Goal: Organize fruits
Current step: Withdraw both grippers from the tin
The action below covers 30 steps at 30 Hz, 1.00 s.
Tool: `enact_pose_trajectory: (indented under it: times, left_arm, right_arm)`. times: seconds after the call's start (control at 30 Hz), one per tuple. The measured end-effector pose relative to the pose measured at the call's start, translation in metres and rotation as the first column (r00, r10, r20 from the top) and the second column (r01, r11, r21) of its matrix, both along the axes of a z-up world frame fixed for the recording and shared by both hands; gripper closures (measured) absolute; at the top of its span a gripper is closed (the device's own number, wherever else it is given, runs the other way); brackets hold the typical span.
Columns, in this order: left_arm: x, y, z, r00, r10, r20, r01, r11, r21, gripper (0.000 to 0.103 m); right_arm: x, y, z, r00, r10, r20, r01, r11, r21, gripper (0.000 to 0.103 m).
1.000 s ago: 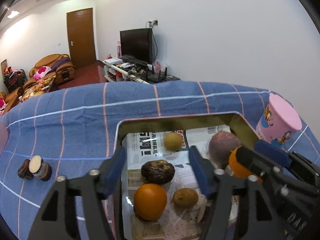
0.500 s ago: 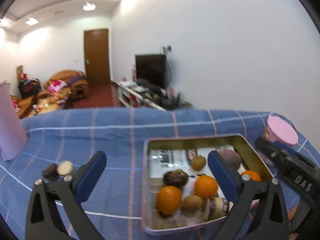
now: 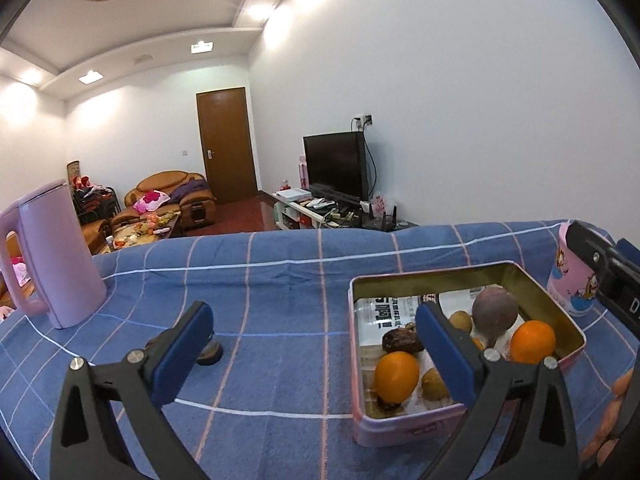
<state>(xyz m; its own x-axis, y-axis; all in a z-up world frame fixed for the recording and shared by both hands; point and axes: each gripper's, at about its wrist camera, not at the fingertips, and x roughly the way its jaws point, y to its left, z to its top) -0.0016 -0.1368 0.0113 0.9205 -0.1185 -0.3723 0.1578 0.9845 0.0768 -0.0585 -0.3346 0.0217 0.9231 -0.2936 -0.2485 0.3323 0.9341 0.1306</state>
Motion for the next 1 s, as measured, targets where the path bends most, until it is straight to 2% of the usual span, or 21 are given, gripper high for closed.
enact_pose_trajectory:
  times: [0.23, 0.5, 0.8, 1.0]
  left_arm:
    - [-0.008, 0.003, -0.002, 1.0, 0.0, -0.007, 0.0, 1.0, -0.008, 0.0]
    - [-0.015, -0.001, -0.004, 0.999, -0.023, -0.025, 0.024, 1.0, 0.016, 0.0]
    - [-0.026, 0.005, -0.003, 0.998, -0.061, -0.034, 0.061, 0.998, -0.013, 0.0]
    - [-0.03, 0.015, -0.004, 0.998, -0.047, -0.038, 0.045, 0.998, -0.045, 0.0]
  right_arm:
    - [-0.013, 0.004, -0.001, 0.999, -0.029, -0.024, 0.029, 0.999, -0.022, 0.006]
    - [-0.022, 0.022, -0.002, 0.998, -0.012, -0.061, 0.007, 0.997, -0.073, 0.006]
    - [-0.033, 0.035, -0.003, 0.997, -0.002, -0.075, -0.004, 0.997, -0.082, 0.006]
    - [-0.037, 0.044, -0.001, 0.997, 0.005, -0.076, -0.011, 0.996, -0.087, 0.006]
